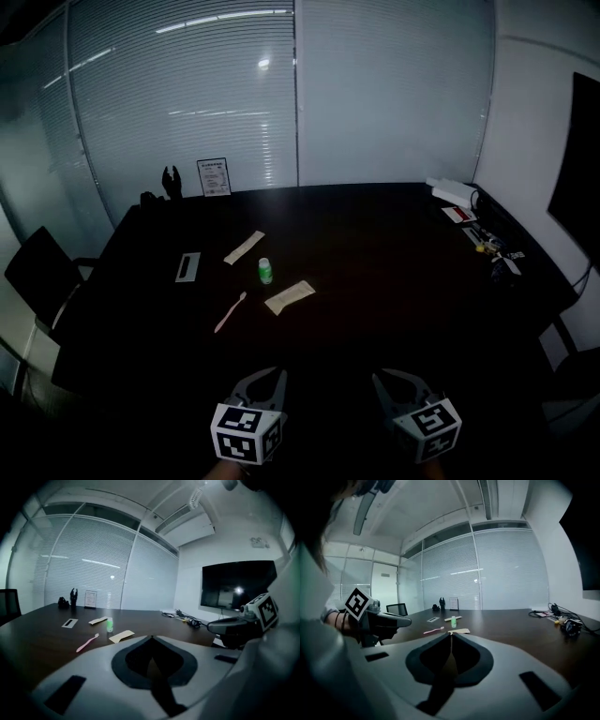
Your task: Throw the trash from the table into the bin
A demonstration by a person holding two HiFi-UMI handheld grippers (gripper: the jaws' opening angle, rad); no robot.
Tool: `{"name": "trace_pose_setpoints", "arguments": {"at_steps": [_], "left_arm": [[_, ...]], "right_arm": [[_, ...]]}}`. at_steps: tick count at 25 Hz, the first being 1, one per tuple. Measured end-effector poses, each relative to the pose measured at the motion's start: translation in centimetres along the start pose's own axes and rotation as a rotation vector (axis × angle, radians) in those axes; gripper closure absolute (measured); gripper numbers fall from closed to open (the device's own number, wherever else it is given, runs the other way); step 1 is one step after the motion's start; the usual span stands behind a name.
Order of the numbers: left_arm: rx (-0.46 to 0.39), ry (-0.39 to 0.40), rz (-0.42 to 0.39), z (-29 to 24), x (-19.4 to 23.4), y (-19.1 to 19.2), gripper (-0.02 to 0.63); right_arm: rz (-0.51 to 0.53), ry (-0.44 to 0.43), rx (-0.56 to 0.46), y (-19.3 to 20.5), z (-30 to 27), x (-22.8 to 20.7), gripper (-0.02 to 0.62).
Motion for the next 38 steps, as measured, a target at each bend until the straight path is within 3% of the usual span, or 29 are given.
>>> {"name": "trace_pose_setpoints", "arguments": {"at_steps": [5, 9, 15, 23, 27, 35, 38], "left_arm": [[-0.01, -0.11, 0.047, 2.1, 3.9, 0.1, 0.607], [-0.006, -0.142, 0.085, 2.8, 4.8, 0.9, 0.607], [-0.021, -0.147, 0.08, 2.9, 4.5, 0.7, 0.607], [-0.028, -0.195, 0.078, 1.5, 5.5, 0.3, 0.607], [-0.009, -0.216, 0.087, 0.5, 7.2, 0.3, 0.607], [0.037, -0.236, 0.079, -5.1, 17.6, -1.1, 0.607], [0.075, -0.211, 0.051, -8.4, 21.9, -1.4, 0.607]], "right_arm": [[-0.018, -0.059, -0.011, -0.6, -2.7, 2.4, 0.589], [0.01, -0.099, 0.006, -0.4, -3.7, 3.5, 0.589], [0.02, -0.131, 0.012, -0.4, -3.9, 3.4, 0.589], [0.102, -0.201, 0.061, -0.9, -6.2, 1.1, 0.586], [0.191, -0.263, 0.143, -1.5, -10.0, -0.1, 0.58], [0.459, -0.424, 0.424, -3.5, -25.1, -2.1, 0.364], [0.558, -0.462, 0.549, -3.6, -30.8, -4.4, 0.354]]}}
Point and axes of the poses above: the fingertips, and each gripper's own axes: z backward along the fingers, x to its left, y out of its underside, the point moved 5 cm from there along z, backward along the fingers, and after that the axes turned 10 degrees about -y, right-handed, at the moved point
